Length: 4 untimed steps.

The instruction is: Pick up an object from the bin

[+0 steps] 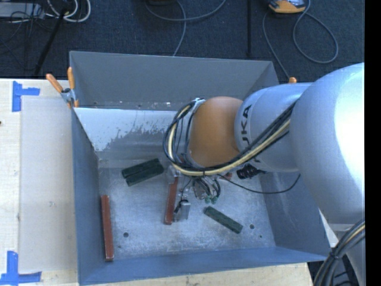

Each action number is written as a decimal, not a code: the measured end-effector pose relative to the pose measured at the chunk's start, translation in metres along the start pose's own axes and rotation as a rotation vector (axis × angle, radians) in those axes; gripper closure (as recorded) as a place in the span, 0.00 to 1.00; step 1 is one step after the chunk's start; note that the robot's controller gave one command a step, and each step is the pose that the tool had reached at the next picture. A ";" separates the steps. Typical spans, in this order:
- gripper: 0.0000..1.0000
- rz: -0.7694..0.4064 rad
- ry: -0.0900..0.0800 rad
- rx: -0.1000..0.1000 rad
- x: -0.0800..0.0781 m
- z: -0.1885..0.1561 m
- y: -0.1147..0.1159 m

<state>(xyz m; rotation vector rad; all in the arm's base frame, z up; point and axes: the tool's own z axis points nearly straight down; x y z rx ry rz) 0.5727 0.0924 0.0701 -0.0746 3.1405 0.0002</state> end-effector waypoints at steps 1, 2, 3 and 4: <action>0.00 -0.432 0.002 -0.001 0.038 0.001 0.029; 0.00 -0.852 -0.002 0.001 0.010 0.000 -0.010; 1.00 -0.848 -0.001 -0.001 0.010 0.000 -0.009; 1.00 -0.832 -0.008 0.001 0.018 -0.140 0.012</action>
Offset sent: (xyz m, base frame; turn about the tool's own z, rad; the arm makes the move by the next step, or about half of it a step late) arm -0.0389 0.0264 -0.0001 -0.4304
